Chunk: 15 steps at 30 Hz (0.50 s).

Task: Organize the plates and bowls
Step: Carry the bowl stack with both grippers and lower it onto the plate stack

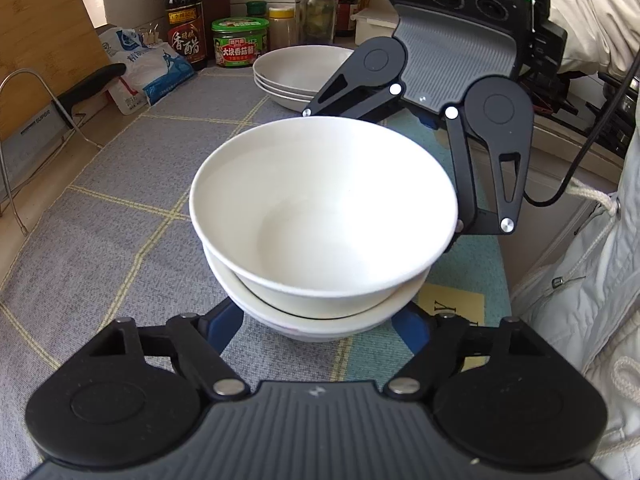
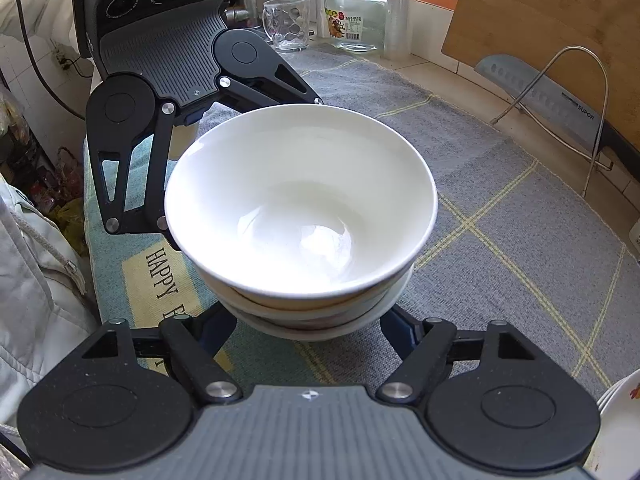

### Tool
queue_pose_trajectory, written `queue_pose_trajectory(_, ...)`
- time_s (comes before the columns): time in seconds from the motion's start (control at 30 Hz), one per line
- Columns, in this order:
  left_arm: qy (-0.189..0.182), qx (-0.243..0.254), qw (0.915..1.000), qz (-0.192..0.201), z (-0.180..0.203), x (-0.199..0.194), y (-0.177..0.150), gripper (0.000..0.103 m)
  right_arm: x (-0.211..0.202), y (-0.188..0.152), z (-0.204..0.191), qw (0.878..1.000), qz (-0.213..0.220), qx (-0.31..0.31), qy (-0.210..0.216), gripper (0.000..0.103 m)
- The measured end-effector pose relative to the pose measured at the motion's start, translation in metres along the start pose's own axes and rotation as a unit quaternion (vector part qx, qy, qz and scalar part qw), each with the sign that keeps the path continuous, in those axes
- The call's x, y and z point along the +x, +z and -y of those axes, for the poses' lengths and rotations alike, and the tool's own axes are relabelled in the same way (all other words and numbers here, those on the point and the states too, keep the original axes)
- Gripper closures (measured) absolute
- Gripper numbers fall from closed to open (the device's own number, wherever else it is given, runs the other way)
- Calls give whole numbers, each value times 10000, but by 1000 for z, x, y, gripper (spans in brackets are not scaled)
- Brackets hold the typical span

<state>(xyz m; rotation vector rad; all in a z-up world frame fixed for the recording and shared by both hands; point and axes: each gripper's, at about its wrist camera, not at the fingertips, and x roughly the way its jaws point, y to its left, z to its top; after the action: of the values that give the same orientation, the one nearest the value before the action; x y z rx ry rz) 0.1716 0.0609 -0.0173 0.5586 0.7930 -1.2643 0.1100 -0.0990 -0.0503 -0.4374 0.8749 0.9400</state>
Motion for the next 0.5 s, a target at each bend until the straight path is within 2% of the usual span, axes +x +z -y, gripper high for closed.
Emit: queue_pose_trajectory(0.5, -190, 127, 9996, 143, -2, 1, -3, 21, 2, 2, 1, 9999, -48, 74, 76, 20)
